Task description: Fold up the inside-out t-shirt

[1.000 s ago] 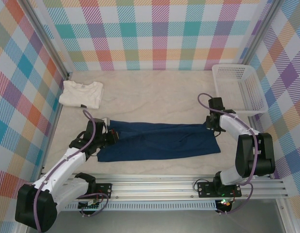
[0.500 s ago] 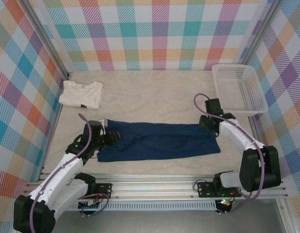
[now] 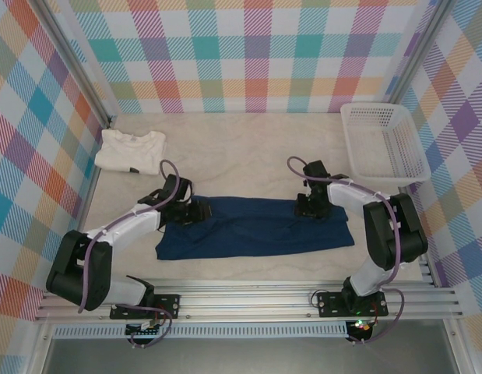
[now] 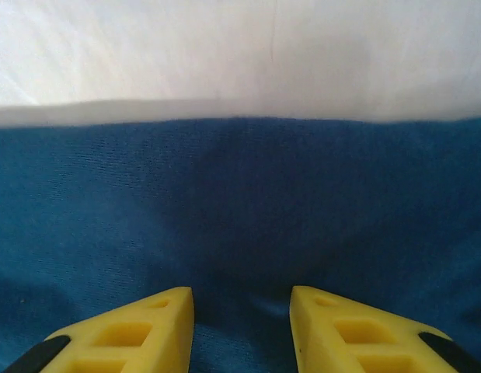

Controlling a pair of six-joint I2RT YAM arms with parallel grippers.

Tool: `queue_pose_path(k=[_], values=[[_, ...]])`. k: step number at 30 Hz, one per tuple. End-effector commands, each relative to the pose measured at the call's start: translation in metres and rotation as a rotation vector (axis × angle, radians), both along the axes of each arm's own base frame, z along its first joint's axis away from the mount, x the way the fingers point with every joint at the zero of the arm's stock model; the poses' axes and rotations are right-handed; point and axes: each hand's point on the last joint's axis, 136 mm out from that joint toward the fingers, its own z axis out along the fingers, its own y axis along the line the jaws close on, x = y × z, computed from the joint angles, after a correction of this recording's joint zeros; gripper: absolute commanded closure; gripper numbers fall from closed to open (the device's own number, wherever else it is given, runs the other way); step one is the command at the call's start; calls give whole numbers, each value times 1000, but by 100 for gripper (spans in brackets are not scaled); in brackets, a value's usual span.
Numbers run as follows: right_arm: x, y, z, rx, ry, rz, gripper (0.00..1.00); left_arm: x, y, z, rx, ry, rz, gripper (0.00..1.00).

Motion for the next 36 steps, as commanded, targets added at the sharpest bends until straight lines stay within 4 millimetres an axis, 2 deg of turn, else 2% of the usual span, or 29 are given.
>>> queue_pose_path(k=[1, 4, 7, 12, 14, 16, 17, 19, 22, 25, 28, 33, 36], values=[[-27, 4, 0, 33, 74, -16, 62, -29, -7, -10, 0, 95, -71, 51], [-33, 0, -2, 17, 81, -10, 62, -48, -12, -15, -19, 159, -101, 51], [-33, -4, -1, -6, 70, -4, 61, -62, -17, -11, -55, 192, -135, 50], [-25, -2, 3, -2, 31, 14, 60, -66, -36, 9, -180, 161, -194, 53], [-22, -1, 3, 2, 27, 17, 60, -62, -45, 19, -241, 126, -209, 55], [-20, 0, 3, 1, 21, 23, 60, -54, -41, 23, -219, 71, -183, 55], [-19, 0, 3, 1, 18, 26, 60, -49, -35, 23, -180, 46, -158, 55], [-18, 2, 4, 8, 17, 31, 60, -33, -9, 25, -35, -24, -65, 55], [-16, 3, 4, 14, 11, 32, 60, -16, 20, 31, 90, -131, 49, 49], [-14, 5, 4, 21, 6, 33, 60, -3, 31, 31, 154, -172, 93, 45], [-14, 6, 3, 22, 10, 39, 59, 6, 28, 20, 200, -142, 67, 43], [-13, 6, 5, 23, 6, 43, 59, 9, 7, -6, 165, -39, -9, 43], [-14, 6, 4, 21, 8, 43, 59, 3, -13, -6, 64, -27, -75, 46]])
